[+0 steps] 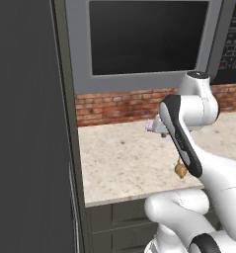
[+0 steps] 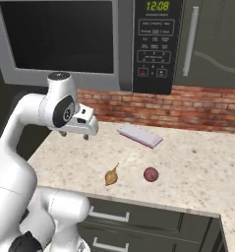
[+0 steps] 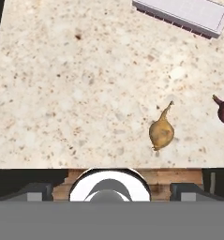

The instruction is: Place the onions inside the fridge drawer. Close the drawer after placing the vegetables.

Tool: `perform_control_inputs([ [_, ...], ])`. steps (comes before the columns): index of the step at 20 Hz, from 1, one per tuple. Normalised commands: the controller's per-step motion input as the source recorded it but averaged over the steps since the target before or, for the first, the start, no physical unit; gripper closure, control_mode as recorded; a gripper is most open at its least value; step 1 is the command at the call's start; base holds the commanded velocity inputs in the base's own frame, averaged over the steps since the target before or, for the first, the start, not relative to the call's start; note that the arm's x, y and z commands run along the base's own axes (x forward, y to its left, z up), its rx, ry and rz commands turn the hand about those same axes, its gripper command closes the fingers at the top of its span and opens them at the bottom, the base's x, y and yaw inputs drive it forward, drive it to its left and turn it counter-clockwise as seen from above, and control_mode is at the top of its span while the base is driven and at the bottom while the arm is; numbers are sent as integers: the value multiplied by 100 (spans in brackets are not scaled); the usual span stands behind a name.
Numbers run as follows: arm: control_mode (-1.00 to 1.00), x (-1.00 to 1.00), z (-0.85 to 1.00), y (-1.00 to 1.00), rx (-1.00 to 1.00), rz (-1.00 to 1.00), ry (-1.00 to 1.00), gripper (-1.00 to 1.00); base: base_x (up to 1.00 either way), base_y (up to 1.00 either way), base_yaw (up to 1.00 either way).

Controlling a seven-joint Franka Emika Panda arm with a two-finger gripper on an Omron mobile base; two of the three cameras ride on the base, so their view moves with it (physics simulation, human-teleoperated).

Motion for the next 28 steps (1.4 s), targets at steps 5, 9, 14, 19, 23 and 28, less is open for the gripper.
perform_control_inputs([
  [5,-100,-84,-100,-50,0,-22,14,-100,0,0,0],
  [9,-100,-4,-75,-52,3,-12,23,-100,0,0,0],
  [14,-100,28,-56,-29,0,0,9,-100,0,0,0],
  [19,-100,46,-43,-16,0,6,0,-100,0,0,0],
  [23,-100,29,-33,-9,0,6,0,-100,0,0,0],
  [28,-100,45,-14,-11,2,3,0,-100,0,0,0],
])
